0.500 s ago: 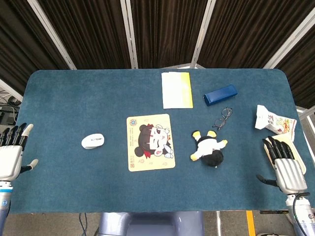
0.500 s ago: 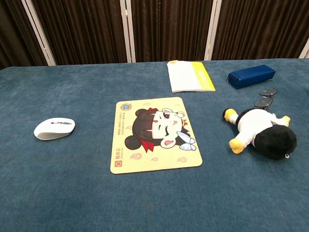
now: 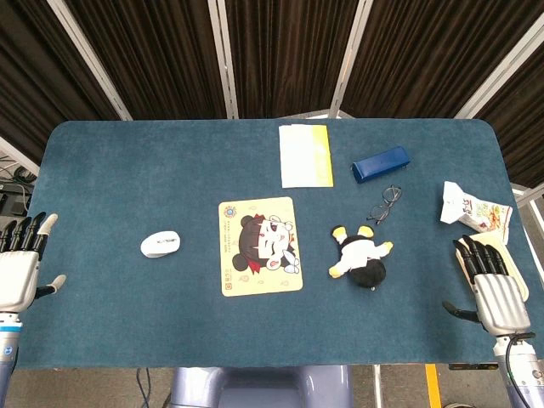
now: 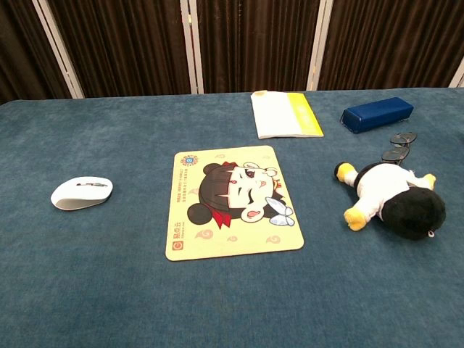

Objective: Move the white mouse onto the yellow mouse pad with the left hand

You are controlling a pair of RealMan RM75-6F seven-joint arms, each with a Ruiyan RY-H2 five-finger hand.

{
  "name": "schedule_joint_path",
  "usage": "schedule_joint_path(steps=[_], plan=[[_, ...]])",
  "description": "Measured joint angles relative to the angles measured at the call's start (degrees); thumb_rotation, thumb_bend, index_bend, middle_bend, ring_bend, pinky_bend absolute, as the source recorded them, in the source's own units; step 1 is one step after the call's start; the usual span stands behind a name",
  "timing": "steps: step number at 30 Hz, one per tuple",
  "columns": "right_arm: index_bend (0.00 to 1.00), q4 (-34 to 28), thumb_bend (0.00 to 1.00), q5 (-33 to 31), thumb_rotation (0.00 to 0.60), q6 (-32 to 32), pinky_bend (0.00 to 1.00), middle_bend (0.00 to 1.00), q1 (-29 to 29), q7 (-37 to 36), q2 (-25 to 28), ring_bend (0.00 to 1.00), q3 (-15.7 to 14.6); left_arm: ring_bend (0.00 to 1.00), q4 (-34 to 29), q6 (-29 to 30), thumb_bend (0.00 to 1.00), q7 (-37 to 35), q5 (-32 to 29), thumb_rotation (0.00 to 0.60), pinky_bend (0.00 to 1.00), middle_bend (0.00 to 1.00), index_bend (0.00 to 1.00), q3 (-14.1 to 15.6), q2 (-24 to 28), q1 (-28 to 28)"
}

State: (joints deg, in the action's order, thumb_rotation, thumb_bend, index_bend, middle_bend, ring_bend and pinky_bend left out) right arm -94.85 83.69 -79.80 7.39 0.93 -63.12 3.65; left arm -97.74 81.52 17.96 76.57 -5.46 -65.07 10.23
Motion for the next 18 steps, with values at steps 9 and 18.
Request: schedule_joint_path(steps=[9, 18], plan=[[0.0, 0.0, 0.11, 0.0, 0.6, 0.0, 0.0, 0.0, 0.0, -0.1, 0.0, 0.0, 0.0, 0.0, 0.0, 0.1, 0.18, 0.1, 0.0, 0.6, 0.0, 0.0, 0.0, 0.0, 0.0, 0.0], [0.0, 0.1, 0.11, 0.2, 0.6, -0.1, 0.0, 0.0, -0.1, -0.5, 0.1, 0.0, -0.1, 0.0, -0.1, 0.3, 0.18, 0.4, 0.0, 0.6, 0.0, 0.0, 0.0, 0.0, -0.2, -0.1]])
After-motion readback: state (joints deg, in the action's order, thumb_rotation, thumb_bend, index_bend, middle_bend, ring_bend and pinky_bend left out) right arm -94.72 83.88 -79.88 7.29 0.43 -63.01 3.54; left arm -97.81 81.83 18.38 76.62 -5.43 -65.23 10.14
